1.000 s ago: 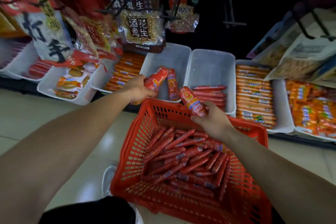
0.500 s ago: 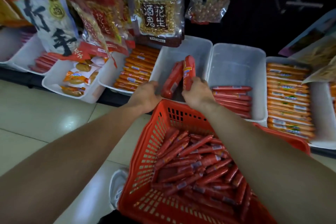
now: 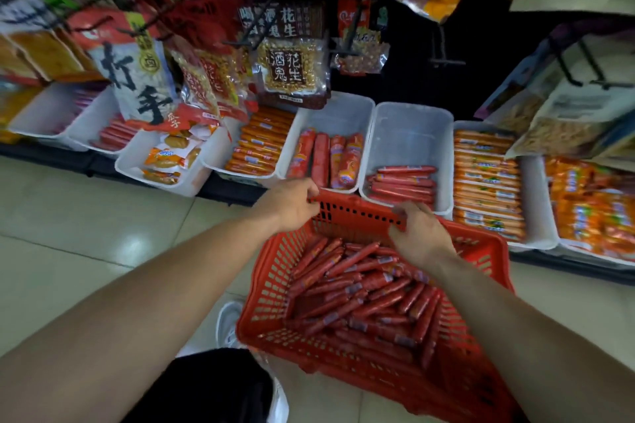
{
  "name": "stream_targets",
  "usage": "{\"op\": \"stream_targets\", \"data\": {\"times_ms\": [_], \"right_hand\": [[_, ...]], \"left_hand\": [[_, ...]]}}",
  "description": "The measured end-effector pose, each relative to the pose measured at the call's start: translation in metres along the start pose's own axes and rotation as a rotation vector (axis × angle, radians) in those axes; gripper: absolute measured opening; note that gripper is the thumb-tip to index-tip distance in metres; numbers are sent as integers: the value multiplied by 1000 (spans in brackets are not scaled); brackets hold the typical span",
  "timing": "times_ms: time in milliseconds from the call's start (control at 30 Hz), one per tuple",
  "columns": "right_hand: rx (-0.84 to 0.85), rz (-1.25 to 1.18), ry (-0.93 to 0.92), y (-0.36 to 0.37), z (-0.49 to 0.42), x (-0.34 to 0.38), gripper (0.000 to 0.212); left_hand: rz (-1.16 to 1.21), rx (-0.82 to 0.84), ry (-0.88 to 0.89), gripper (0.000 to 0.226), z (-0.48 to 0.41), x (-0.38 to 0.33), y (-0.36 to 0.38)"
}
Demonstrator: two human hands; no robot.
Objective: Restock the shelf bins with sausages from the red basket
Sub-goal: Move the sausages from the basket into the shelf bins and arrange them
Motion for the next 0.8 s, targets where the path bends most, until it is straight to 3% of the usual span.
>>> {"op": "stream_targets", "data": {"times_ms": [200, 267, 400, 533, 667, 800], "right_hand": [[117, 5, 79, 28, 42, -76, 30], [189, 34, 136, 47, 50, -105, 32], [354, 148, 163, 85, 54, -143, 66], [430, 397, 51, 120, 34, -149, 97], [352, 507, -162, 151, -3, -117, 102], [370, 592, -244, 179, -33, -98, 103]], "left_hand": [[-37, 156, -64, 33, 41, 2, 106], [-54, 234, -111, 46, 45, 11, 142], [-118, 326, -143, 93, 39, 30, 198], [-174, 373, -110, 113, 22, 40, 229], [-112, 269, -155, 120, -4, 61, 240], [-35, 161, -258, 123, -23, 91, 246]]}}
Point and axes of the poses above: each hand's wrist, its own z-axis away from the middle knuckle, its own y-axis out of the palm, x = y × z, the point moved 9 cm from there along -z, towards the middle knuckle, and after that the axes turned 1 degree about z, right-handed, at the moved point
